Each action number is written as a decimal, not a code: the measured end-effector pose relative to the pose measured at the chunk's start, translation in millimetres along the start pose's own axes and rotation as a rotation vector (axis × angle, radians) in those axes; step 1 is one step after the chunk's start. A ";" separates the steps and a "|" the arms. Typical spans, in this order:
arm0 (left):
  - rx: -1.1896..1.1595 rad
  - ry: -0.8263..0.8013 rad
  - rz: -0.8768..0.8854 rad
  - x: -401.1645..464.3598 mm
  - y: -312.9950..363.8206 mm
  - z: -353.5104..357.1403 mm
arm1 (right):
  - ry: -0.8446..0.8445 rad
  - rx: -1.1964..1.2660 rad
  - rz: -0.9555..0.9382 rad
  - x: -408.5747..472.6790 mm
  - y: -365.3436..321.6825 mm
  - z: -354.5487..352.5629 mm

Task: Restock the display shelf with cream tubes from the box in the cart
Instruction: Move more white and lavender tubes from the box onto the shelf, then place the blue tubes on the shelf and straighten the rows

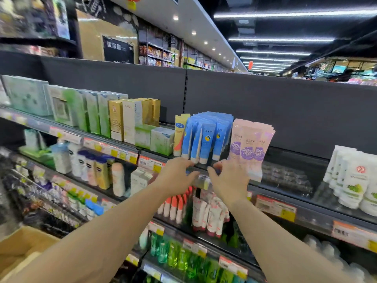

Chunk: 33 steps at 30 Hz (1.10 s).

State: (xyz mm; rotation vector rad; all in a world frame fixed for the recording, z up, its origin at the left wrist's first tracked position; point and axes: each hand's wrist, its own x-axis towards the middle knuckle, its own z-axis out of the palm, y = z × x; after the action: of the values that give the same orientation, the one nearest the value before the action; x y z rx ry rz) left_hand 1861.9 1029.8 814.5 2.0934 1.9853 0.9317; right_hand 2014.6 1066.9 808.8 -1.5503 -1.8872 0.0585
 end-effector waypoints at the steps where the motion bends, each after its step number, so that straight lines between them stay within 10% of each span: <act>1: 0.058 0.006 0.002 -6.9 -12.6 -7.6 | -0.041 -0.024 -0.035 -5.1 -13.5 6.1; 18: 0.489 -0.246 -0.479 -209.5 -351.1 -192.4 | -0.572 -0.123 -0.436 -157.4 -349.1 205.7; 33: 0.439 -0.280 -0.676 -232.9 -490.1 -199.6 | -0.766 -0.101 -0.516 -177.3 -429.9 348.2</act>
State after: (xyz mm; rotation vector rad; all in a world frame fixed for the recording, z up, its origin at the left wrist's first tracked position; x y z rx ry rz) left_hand 1347.9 815.1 659.7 1.3850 2.6104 0.0843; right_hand 1476.4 917.6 648.6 -1.1227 -2.8790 0.3725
